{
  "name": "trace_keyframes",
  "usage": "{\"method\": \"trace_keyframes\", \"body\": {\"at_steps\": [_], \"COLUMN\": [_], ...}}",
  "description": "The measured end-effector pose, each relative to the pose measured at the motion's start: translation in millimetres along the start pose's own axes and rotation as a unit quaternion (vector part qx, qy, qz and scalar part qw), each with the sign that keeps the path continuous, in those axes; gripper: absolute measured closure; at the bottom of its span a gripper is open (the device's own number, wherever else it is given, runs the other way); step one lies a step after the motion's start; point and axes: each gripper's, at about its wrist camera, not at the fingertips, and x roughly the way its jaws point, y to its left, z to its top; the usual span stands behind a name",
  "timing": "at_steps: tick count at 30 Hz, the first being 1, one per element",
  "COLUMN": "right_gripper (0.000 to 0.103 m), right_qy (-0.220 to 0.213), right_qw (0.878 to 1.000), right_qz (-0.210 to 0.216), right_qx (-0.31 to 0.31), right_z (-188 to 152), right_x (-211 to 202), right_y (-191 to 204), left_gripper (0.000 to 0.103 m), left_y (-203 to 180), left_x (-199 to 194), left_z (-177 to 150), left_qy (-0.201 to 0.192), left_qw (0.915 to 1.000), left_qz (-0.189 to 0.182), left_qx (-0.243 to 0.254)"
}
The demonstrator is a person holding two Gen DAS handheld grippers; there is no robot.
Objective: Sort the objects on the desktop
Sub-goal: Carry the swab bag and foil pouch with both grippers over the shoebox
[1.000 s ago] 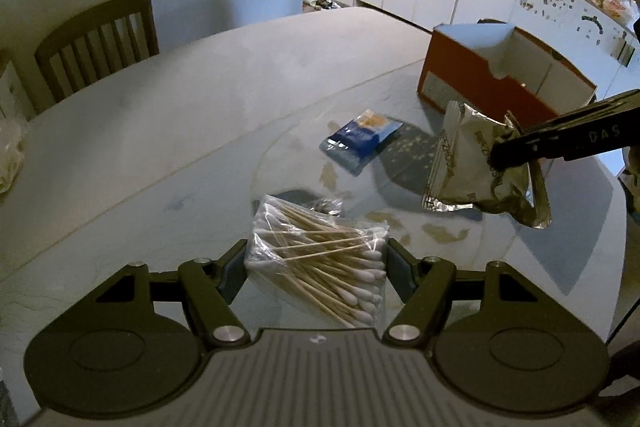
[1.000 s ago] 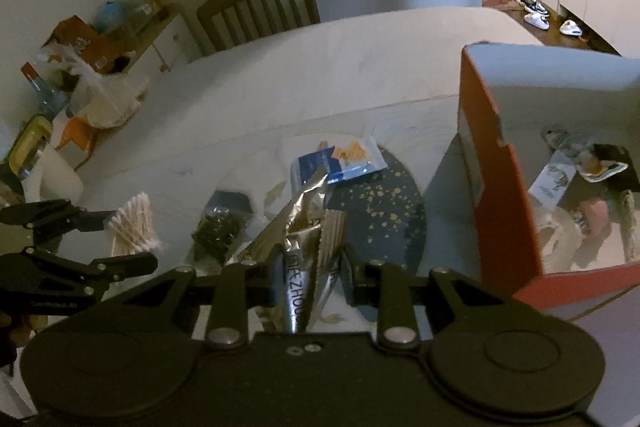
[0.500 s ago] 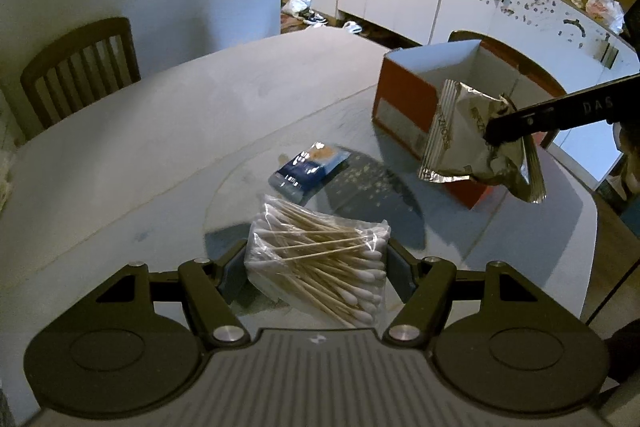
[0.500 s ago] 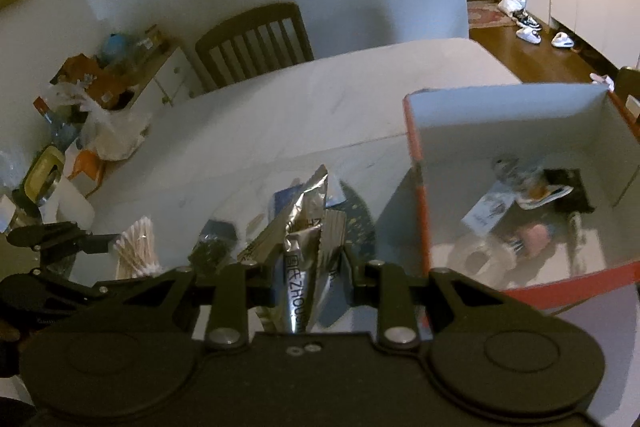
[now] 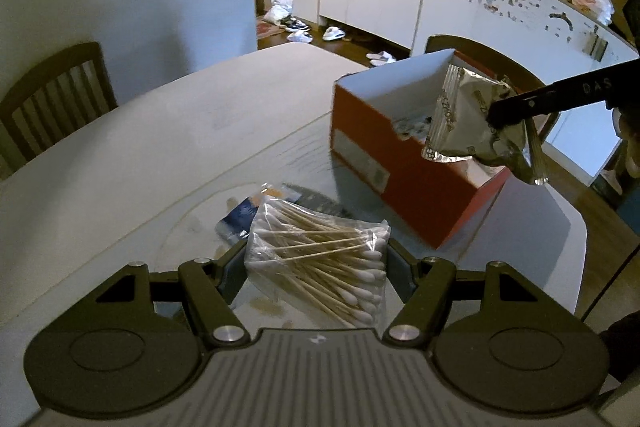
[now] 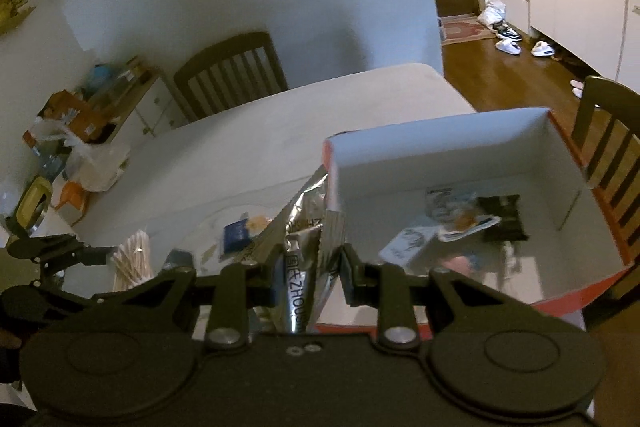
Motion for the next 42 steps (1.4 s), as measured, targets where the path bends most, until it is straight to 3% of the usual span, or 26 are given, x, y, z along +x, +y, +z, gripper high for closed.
{"method": "trace_keyframes", "body": {"at_steps": [17,26,42], "right_gripper": [0.076,0.076,0.076], "right_qy": [-0.022,-0.024,0.000], "right_qw": [0.998,0.997,0.997], "right_qz": [-0.048,-0.063,-0.049], "right_qx": [0.040,0.044,0.053], "right_z": [9.2,17.4,27.4], "right_x": [-23.0,-12.2,17.7], "right_y": [-96.9,-125.3,-155.6], "left_gripper": [0.033,0.033,0.033], "left_y": [-78.5,-108.9,-138.4], "left_x": [51.3,86.8,153.6], "left_z": [68.3,95.0,125.2], "left_qy": [-0.006,0.006,0.041], "left_qw": [0.9979,0.9959,0.9919], "left_qz": [-0.027,-0.024,-0.033], "left_qx": [0.058,0.086,0.116]}}
